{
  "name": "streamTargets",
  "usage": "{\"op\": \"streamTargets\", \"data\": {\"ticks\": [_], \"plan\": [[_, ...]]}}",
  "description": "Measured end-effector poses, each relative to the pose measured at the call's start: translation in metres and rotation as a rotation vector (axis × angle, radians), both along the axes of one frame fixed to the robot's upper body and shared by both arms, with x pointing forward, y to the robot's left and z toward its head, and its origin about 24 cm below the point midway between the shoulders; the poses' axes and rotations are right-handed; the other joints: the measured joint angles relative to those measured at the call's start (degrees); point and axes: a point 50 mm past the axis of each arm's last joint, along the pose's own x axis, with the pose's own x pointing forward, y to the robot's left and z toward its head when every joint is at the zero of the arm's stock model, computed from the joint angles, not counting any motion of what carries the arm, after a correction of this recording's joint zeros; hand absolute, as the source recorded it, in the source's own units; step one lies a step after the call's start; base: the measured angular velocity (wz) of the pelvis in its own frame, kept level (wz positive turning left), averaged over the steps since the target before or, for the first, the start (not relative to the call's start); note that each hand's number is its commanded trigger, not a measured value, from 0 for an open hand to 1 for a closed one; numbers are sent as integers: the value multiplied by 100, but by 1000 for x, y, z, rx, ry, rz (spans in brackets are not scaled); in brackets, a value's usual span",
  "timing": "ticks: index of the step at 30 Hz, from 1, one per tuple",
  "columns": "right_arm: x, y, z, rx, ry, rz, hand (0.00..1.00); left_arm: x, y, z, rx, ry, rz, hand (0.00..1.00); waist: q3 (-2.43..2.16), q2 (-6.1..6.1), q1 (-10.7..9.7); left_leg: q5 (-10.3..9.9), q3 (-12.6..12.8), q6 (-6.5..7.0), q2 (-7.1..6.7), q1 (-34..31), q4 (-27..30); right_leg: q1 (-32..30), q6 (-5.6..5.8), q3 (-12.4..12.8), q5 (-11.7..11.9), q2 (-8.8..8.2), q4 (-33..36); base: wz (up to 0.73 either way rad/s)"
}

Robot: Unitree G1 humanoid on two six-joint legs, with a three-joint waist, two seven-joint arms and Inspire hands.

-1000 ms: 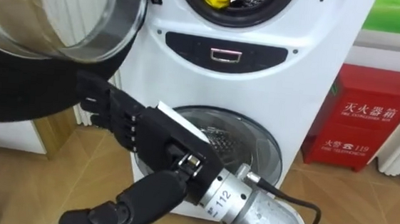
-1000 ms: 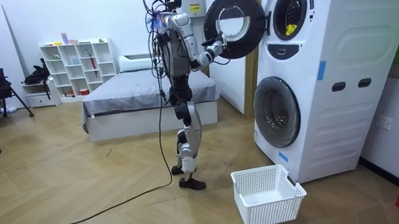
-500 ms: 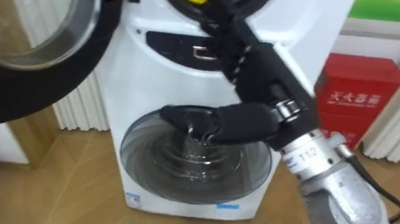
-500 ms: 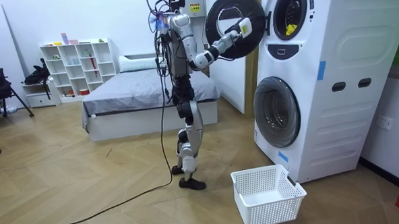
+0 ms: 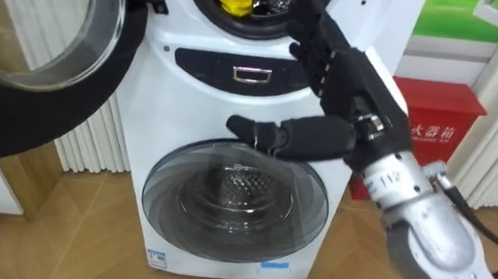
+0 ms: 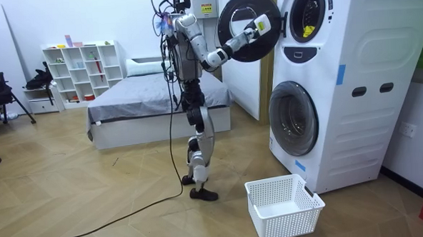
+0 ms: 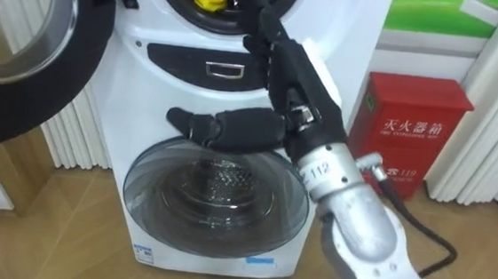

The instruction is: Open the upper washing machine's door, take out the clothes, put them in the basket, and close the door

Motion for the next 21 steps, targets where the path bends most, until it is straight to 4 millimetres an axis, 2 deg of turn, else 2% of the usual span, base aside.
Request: {"op": "streamTargets", "data": {"ticks": [1,4,5,6,8,10,12,13,14,15,16,17,18,19,20,21], "plan": [[1,1,3,-15,-18,-10,0,2,-1,0,-3,3,-11,0,-2,-14,-2,0,-8,1,6,-18,42,3,-3,1,-2,0,10,0],[10,0,2,-51,-14,-35,0,0,0,0,-3,23,-10,0,41,-96,108,-29,-3,4,15,-106,371,12,-38,7,-67,-51,135,-5],[13,-1,1,-56,0,-42,0,1,0,0,-2,22,-10,0,70,-131,136,-104,-3,-5,30,-223,679,-3,-49,4,-152,-78,244,0],[14,-1,0,-56,5,-43,0,1,0,0,-3,21,-11,0,73,-145,152,-172,2,-6,50,-306,900,-25,-49,13,-215,-79,326,7],[15,-2,-2,-57,14,-47,0,-2,0,0,-10,31,-11,0,78,-137,251,-418,12,-54,195,-689,1864,-84,-114,17,-405,-45,627,-4],[19,-4,-7,-57,37,-71,0,-3,0,0,-10,42,-8,0,70,-148,310,-451,-13,-59,287,-994,2528,-28,-164,27,-484,-12,703,-1],[24,-9,-15,-65,65,-112,0,-5,0,-1,-10,52,-5,0,72,-144,302,-461,-17,-79,363,-1344,2718,25,-162,26,-559,43,703,14],[27,-11,-20,-70,88,-133,0,-6,0,-1,-9,56,-3,0,73,-149,334,-458,-8,-78,375,-1655,2688,49,-163,23,-599,36,709,-4],[29,-13,-26,-77,113,-148,0,-6,0,-1,-9,62,-3,0,81,-149,364,-420,3,-83,365,-1891,2418,123,-144,20,-616,18,683,-11],[30,-14,-28,-80,124,-154,0,-7,0,-1,-9,65,-3,0,81,-136,405,-346,8,-119,362,-1986,2205,145,-140,22,-627,12,674,-21],[31,-15,-29,-81,129,-165,0,-6,0,0,-9,62,-4,0,77,-108,454,-32,-5,-123,368,-2139,1731,184,-130,26,-667,11,664,-17],[31,-15,-28,-78,128,-171,0,-6,3,0,-3,62,-6,0,57,-132,454,418,-13,-97,335,-2229,1419,229,-87,37,-725,-8,654,-10],[31,-15,-28,-75,125,-176,0,-5,4,1,-1,60,-11,0,36,-165,439,617,-13,-83,296,-2228,1255,241,-63,37,-760,-31,655,7],[31,-16,-27,-70,120,-190,0,-2,6,2,1,49,-30,0,-11,-237,434,953,-12,-50,213,-2168,995,279,-11,47,-806,-78,628,10],[31,-17,-27,-72,116,-205,0,0,6,2,-1,38,-33,0,-21,-311,434,1132,15,13,123,-2079,849,309,36,93,-831,-153,606,0],[31,-17,-27,-75,116,-207,0,2,5,2,-5,32,-32,0,-33,-331,448,1125,60,29,91,-2015,834,326,52,112,-828,-194,588,-7]]}}
